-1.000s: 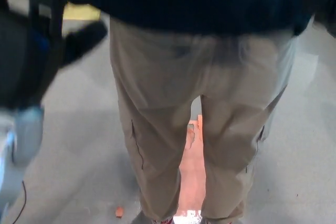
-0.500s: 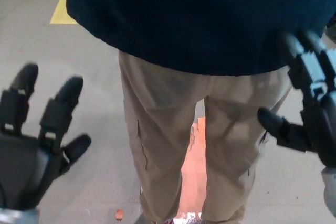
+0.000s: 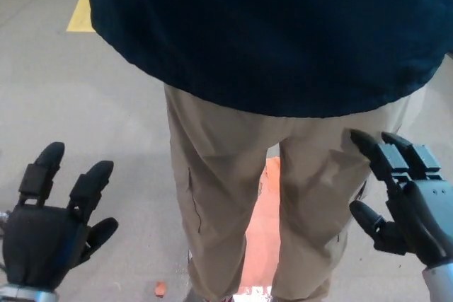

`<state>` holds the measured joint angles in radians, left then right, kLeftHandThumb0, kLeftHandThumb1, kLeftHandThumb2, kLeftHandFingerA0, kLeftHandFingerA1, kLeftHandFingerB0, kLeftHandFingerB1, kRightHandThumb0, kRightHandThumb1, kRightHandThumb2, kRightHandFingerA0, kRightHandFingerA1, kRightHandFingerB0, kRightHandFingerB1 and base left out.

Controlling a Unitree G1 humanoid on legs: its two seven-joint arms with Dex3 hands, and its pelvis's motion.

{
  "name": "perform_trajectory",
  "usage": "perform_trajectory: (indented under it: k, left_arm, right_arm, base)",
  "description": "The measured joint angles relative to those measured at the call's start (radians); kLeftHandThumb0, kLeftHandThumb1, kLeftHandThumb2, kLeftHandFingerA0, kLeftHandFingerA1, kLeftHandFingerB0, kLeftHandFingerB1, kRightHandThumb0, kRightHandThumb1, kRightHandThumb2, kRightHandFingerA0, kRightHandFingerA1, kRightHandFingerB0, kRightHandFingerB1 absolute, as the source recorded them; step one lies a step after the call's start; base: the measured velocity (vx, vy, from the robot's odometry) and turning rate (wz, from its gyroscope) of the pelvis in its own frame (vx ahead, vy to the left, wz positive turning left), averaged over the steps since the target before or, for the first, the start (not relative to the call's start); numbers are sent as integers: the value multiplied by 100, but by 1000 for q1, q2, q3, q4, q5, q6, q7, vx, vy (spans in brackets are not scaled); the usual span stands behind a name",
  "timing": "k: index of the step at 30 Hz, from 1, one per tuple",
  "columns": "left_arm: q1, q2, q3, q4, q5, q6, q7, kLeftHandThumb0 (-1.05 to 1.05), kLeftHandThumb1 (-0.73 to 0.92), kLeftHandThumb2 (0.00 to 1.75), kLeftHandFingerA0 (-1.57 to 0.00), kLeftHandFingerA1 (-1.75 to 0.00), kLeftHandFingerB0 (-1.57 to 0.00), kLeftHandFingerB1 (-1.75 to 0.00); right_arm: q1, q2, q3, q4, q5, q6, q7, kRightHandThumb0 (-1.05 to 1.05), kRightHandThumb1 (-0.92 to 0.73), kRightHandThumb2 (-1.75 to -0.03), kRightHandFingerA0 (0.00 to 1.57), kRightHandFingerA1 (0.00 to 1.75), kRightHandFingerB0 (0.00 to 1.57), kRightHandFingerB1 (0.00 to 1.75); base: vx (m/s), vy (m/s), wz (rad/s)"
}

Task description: A person hands a coat to the robot and the robot grabs it with both hands and holds it while the person wears the coat.

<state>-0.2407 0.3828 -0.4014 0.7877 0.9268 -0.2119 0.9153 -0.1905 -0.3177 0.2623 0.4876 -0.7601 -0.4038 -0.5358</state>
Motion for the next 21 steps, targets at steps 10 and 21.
perform_trajectory:
  k: [10,21]
  left_arm:
    - [-112,-29,-24,141,-28,27,-154,-63,90,67,-35,-33,-37,-32]
    - [-203,-32,-82,249,-42,23,-290,-65,92,74,-23,-31,-28,-32]
  right_arm:
    - [-66,-16,47,75,7,82,148,-30,-61,-109,0,46,0,45]
    - [-165,-15,101,164,14,202,344,-24,-59,-107,8,49,10,48]
  base:
    - [0,0,0]
    - [0,0,0]
